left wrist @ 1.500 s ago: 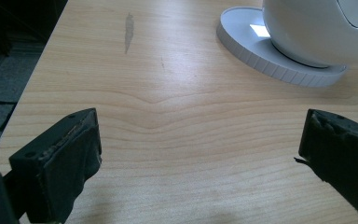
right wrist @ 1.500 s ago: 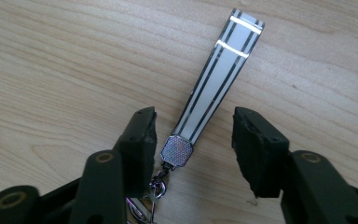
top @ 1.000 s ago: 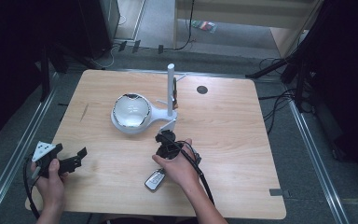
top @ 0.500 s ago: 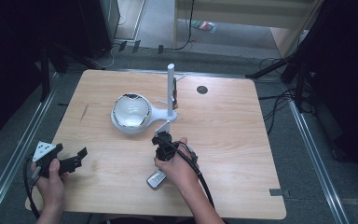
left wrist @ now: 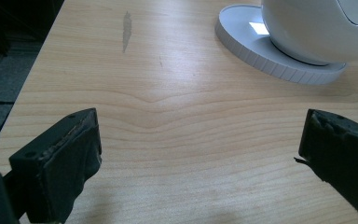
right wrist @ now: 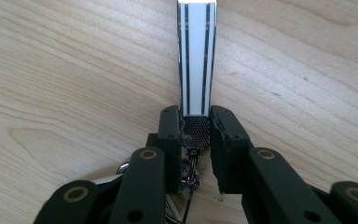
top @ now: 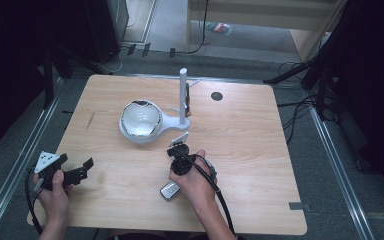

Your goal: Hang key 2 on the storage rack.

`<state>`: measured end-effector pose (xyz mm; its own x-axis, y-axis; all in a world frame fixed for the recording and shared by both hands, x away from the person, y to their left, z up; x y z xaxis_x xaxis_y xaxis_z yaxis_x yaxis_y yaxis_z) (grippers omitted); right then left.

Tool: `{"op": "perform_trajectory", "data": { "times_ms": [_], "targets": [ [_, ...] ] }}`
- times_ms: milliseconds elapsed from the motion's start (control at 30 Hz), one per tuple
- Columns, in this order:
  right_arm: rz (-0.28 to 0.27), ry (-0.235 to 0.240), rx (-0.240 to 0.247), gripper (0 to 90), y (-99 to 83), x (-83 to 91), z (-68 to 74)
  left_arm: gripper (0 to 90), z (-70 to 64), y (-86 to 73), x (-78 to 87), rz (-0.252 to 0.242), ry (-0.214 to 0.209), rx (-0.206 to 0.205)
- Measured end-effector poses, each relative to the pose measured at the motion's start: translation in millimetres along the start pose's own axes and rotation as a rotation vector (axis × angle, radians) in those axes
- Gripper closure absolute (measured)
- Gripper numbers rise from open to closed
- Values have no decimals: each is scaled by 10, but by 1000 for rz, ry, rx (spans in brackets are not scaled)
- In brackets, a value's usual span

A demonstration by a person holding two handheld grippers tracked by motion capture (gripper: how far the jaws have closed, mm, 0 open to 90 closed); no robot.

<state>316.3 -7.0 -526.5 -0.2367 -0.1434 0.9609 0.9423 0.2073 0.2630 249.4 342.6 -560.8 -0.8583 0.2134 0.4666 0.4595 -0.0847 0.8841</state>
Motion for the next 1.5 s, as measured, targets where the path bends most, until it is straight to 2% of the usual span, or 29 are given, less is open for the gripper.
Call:
{"op": "perform_trajectory", "data": {
  "times_ms": [33,100,300,367,433,633,700,900,1033,1133,1233,1267,1367,1433,1500],
  "targets": [
    [-49,29,-9,761,-17,61,-26,0,-3,0,1,0,0,-4],
    [-88,52,-28,761,-26,122,-37,0,-3,0,1,1,1,-6],
    [-240,117,-21,761,-43,325,-85,0,-10,1,0,1,3,-11],
    [-298,145,-5,761,-46,396,-106,0,-9,1,1,1,3,-12],
    [-360,139,-2,761,-48,463,-129,0,-8,1,1,2,2,-13],
    [-525,197,12,761,-31,657,-215,0,-12,2,-3,0,5,-11],
    [-552,228,19,761,-16,699,-234,0,-13,3,-4,0,6,-10],
    [-635,220,26,761,31,770,-310,0,-11,2,-4,-2,5,-14],
    [-656,247,31,761,54,790,-346,0,-11,3,-3,-1,5,-14],
    [-682,287,44,761,95,792,-400,0,-11,2,-3,-2,6,-12],
    [-681,310,44,761,118,791,-427,0,-14,2,-3,-3,6,-9],
    [-685,335,55,761,146,782,-453,0,-14,2,-4,-2,5,-7],
    [-696,349,71,761,171,773,-474,0,-13,3,-4,-2,6,-7],
    [-709,396,86,760,223,753,-525,0,-11,2,-2,3,5,-11],
    [-715,404,93,760,243,745,-546,0,-13,2,-2,2,6,-9]
  ]
}}
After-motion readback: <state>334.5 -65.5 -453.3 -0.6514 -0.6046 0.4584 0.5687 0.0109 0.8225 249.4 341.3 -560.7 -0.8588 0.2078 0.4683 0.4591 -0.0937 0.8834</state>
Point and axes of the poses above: each handheld gripper's, and its own axes: x roughly backward along the jaws, y roughly out of its top, z roughly to its left, the point moved 2 cm from there along -x, roughly forward along the jaws, and after that the axes turned 11 degrees about -x, right-handed, at the moved point
